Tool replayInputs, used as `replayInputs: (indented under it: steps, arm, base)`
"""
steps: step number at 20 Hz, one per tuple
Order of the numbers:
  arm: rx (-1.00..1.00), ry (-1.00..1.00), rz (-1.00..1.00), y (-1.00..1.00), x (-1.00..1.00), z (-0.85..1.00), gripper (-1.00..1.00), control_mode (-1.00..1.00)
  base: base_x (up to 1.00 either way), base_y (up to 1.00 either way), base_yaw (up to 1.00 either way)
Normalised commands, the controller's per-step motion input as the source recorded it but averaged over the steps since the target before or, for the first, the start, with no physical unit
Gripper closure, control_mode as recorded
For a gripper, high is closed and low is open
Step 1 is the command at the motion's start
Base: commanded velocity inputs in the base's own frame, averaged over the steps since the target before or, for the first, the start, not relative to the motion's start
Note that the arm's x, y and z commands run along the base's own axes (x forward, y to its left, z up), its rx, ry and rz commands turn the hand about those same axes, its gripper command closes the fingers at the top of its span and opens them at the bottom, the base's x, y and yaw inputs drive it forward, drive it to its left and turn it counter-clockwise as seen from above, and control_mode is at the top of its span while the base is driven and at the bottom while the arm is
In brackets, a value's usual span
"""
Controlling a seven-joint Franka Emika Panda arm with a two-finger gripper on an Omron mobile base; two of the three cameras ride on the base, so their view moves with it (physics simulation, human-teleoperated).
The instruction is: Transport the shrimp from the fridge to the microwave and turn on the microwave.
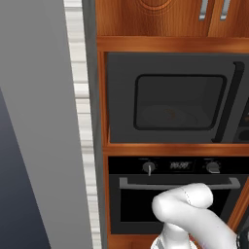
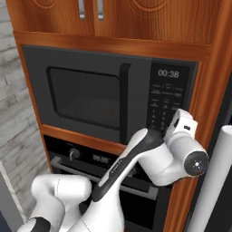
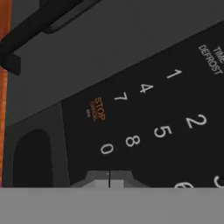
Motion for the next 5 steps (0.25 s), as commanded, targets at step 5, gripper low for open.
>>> replayInputs:
  steps: [5]
  arm:
    - [0.04, 0.00, 0.09, -0.52, 0.65, -0.24, 1.00, -1.00]
  base:
    - [0.00, 0.00, 0.00]
